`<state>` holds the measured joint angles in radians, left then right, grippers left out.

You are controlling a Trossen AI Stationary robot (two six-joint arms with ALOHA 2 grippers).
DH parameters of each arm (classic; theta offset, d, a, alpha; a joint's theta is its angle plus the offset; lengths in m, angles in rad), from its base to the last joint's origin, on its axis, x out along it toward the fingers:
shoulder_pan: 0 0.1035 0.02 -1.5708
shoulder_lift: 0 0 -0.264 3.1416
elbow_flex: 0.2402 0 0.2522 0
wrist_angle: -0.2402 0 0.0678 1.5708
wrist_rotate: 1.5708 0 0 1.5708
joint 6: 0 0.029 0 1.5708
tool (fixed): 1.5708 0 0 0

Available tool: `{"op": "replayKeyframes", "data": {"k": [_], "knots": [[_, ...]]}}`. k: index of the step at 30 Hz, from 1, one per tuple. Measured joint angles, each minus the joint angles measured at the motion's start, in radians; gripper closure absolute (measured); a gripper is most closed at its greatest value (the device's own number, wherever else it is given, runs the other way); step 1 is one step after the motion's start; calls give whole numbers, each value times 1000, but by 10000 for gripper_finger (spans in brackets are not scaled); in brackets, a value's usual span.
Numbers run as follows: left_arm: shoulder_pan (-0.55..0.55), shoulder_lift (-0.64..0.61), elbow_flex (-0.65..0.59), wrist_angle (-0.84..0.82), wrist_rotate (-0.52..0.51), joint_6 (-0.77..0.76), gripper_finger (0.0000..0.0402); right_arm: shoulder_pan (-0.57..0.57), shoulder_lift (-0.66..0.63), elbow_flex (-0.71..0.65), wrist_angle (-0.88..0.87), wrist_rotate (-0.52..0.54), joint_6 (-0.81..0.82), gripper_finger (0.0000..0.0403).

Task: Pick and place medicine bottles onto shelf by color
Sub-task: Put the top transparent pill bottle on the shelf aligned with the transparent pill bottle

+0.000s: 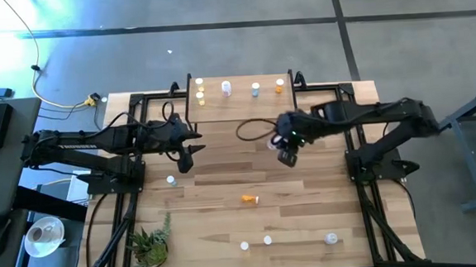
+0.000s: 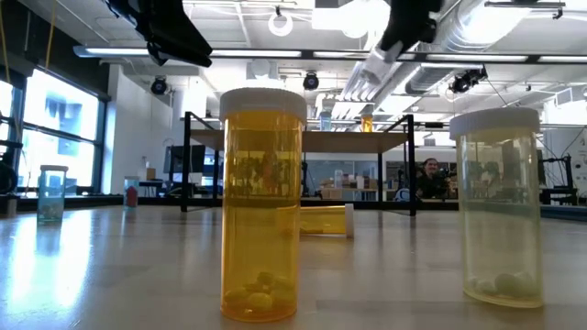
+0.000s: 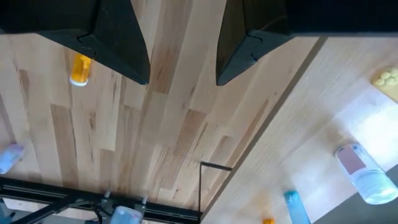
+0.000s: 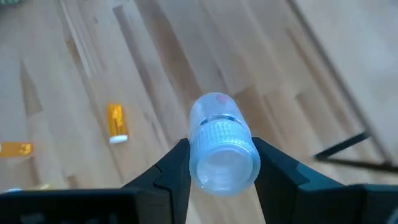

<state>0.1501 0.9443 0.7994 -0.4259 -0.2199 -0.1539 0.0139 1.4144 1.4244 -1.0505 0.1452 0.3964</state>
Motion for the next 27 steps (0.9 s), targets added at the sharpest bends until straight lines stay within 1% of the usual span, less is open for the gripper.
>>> {"op": "replayKeyframes", "data": {"k": [8,19,22,25,27], "knots": [[0,0,0,-4,0,0,229,-82,164,240,-118,-4,-168,273],[0,0,0,-28,0,0,229,-218,412,602,-319,-3,-291,272],[0,0,0,-38,0,0,229,-242,455,656,-353,-3,-293,272],[0,0,0,-41,0,1,229,-251,465,663,-360,-2,-323,272],[0,0,-9,-28,0,14,229,-252,465,663,-364,-28,-333,272]]}}
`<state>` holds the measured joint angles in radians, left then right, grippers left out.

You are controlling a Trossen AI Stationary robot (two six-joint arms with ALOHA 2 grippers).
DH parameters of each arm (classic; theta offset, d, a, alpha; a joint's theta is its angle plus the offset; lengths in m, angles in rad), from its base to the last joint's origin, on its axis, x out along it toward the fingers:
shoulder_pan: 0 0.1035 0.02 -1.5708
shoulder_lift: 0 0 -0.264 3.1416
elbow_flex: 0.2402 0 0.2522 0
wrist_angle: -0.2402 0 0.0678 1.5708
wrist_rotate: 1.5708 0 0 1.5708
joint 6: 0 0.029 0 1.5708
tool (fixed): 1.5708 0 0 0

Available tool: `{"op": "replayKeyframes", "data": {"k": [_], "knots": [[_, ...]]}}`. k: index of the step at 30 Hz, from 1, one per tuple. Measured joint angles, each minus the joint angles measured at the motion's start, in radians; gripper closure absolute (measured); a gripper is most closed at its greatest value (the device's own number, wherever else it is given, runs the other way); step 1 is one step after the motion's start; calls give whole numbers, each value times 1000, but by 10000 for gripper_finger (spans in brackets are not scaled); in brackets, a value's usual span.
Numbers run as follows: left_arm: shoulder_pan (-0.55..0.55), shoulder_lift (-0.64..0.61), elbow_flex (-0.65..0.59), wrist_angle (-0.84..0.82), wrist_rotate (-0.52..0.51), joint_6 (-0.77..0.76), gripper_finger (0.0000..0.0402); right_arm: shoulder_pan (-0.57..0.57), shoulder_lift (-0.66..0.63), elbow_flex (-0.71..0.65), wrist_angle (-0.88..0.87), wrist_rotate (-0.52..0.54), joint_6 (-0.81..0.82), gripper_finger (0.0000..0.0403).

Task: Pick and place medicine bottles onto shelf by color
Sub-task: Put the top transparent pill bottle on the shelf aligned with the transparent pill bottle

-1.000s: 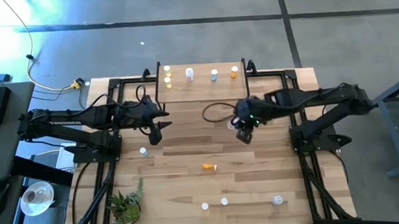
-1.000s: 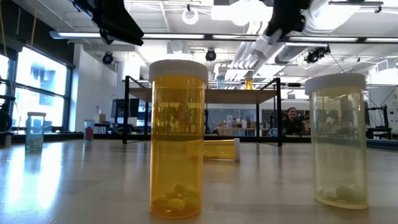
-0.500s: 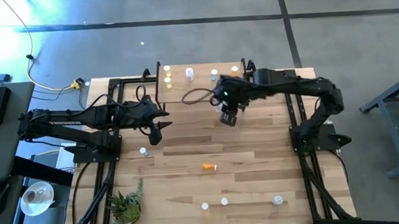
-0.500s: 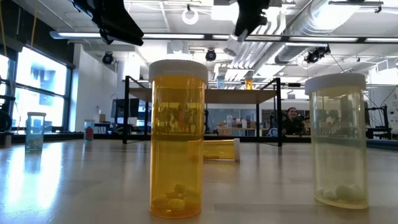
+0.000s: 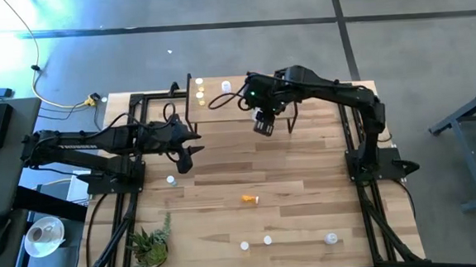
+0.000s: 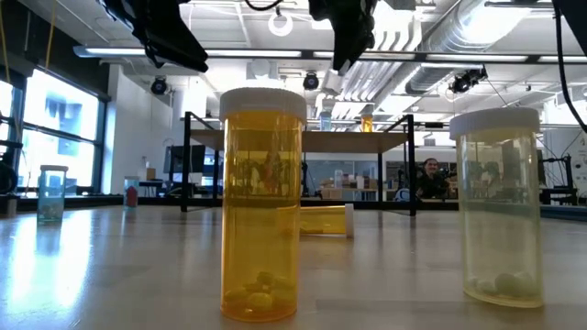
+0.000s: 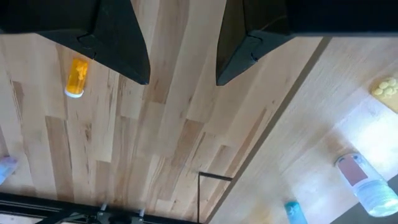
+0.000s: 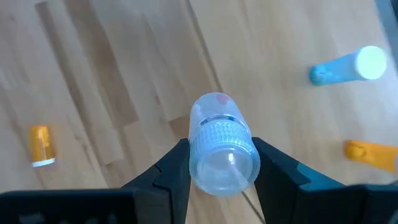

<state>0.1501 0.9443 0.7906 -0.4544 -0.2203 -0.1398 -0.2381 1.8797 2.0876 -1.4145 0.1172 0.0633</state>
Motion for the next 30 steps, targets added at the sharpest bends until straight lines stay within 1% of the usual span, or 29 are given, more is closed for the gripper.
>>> {"op": "replayKeyframes", "data": {"k": [3,6,8,12,17,25,30], "knots": [[0,0,-40,71,1,42,229,0,0,0,6,-36,-1,272],[0,0,-91,192,2,67,229,4,0,0,11,-69,-1,272],[0,0,-129,280,16,93,229,10,0,-4,31,-105,-1,272],[0,0,-195,432,74,110,229,33,2,-8,50,-174,-2,272],[0,0,-256,587,88,110,229,75,2,-9,89,-227,-19,272],[0,0,-258,595,89,109,229,136,2,-9,203,-246,-44,272],[0,0,-258,595,87,133,225,144,9,-10,264,-246,-46,272]]}}
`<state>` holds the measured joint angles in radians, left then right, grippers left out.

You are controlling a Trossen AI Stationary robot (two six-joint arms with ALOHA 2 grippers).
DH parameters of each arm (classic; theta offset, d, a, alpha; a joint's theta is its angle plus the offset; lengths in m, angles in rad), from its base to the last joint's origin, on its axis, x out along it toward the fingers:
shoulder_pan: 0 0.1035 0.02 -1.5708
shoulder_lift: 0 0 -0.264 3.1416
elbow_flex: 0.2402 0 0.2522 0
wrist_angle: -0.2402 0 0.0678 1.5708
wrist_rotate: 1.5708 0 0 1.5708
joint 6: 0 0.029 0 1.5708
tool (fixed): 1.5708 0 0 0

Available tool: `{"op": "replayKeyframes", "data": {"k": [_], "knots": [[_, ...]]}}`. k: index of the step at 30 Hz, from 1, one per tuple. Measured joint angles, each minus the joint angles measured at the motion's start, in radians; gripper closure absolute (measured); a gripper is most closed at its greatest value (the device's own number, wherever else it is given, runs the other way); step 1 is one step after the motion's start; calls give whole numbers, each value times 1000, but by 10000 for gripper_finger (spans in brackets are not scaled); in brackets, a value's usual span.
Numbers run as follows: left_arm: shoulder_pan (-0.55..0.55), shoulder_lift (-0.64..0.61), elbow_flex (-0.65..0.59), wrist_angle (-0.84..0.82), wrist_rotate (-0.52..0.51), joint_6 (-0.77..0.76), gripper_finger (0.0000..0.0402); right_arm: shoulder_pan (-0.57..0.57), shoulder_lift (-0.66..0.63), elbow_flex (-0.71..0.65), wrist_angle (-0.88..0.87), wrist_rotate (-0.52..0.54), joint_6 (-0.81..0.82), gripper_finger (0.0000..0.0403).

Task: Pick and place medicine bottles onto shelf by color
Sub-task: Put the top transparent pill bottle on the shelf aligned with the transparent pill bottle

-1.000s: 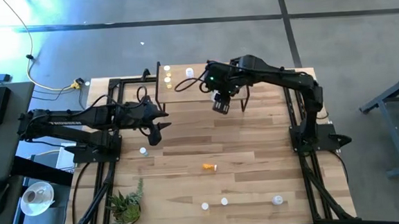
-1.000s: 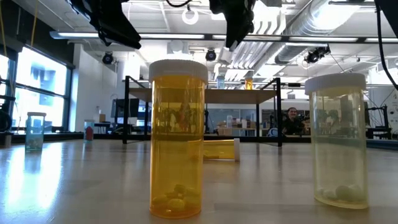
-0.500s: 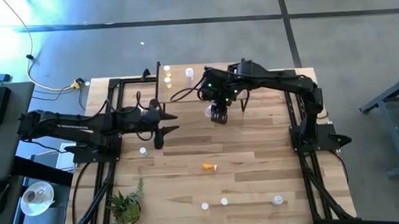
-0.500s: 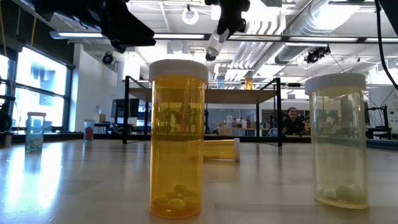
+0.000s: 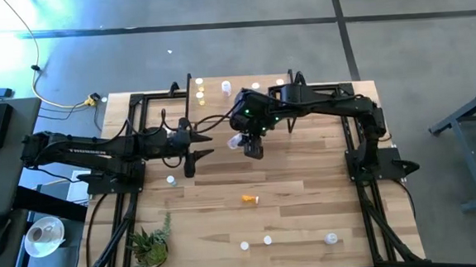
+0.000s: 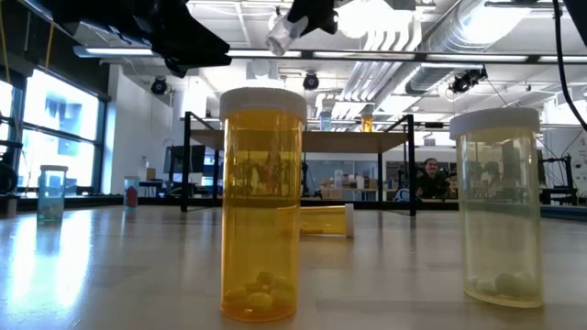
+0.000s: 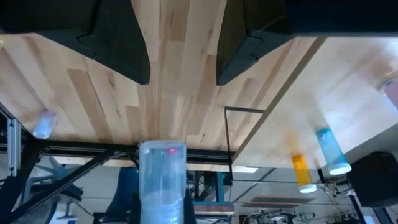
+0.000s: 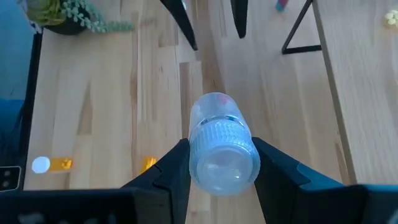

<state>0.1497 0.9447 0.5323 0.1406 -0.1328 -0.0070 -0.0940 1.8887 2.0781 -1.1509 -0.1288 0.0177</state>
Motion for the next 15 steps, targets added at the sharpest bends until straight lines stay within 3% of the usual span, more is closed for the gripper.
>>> {"op": "replayKeyframes", "data": {"k": [9,15], "knots": [[0,19,0,44,14,11,170,-6,51,-1,6,1,-20,272],[3,103,1,134,50,14,163,-6,77,-1,11,-7,-26,272]]}}
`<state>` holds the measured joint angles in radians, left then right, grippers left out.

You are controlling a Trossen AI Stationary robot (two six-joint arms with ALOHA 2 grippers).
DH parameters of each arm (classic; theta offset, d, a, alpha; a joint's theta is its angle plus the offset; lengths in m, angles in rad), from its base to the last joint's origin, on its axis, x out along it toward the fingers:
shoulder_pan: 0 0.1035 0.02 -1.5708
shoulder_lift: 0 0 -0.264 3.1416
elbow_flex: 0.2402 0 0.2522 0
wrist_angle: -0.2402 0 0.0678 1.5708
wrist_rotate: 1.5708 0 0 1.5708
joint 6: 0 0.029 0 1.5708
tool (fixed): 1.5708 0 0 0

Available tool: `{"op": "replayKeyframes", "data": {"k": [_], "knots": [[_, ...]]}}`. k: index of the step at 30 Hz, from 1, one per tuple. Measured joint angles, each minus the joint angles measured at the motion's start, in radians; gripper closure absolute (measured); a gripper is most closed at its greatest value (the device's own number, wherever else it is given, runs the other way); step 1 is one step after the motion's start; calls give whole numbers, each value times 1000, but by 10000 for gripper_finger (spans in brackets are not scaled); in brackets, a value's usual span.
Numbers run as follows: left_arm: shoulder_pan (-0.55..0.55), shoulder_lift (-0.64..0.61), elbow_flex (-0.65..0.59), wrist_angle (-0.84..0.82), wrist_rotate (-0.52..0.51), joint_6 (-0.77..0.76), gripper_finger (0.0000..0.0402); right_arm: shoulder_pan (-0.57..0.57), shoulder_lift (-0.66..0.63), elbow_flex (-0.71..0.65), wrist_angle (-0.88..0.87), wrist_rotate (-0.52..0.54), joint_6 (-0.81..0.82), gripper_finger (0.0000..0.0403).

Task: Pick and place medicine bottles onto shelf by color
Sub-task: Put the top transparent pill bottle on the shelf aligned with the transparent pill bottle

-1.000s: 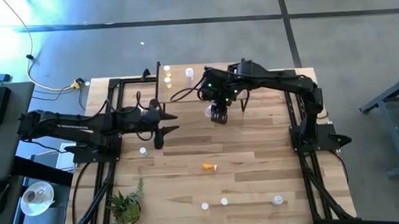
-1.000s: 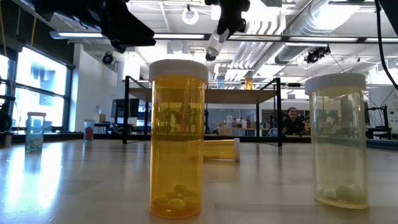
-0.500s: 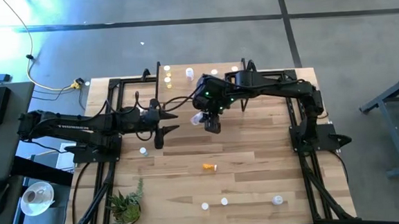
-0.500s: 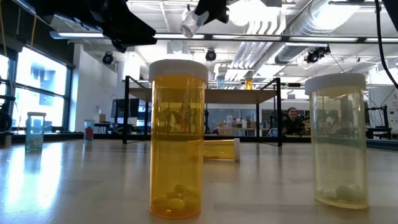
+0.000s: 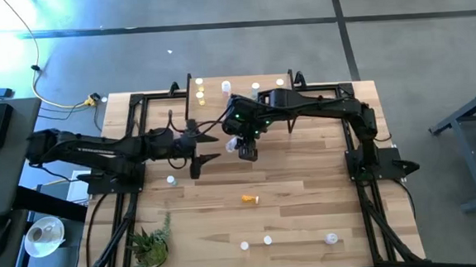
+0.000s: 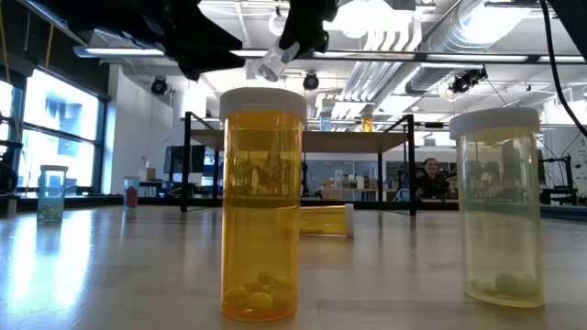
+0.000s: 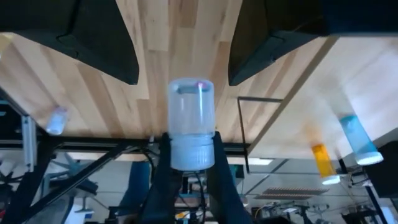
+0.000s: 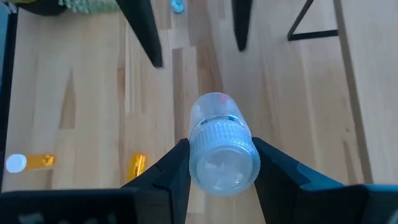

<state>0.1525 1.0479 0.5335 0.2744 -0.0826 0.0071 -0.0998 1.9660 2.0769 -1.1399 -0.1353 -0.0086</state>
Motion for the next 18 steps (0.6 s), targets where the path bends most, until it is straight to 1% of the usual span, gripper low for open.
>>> {"op": "replayKeyframes", "data": {"k": [4,7,10,18], "knots": [[0,68,0,87,-1,23,165,0,5,0,7,-39,0,272],[0,115,0,167,-3,23,164,0,7,0,7,-42,0,272],[0,154,0,211,-3,23,165,0,7,0,8,-42,0,272],[0,238,47,214,0,23,167,0,7,0,15,-42,0,272]]}}
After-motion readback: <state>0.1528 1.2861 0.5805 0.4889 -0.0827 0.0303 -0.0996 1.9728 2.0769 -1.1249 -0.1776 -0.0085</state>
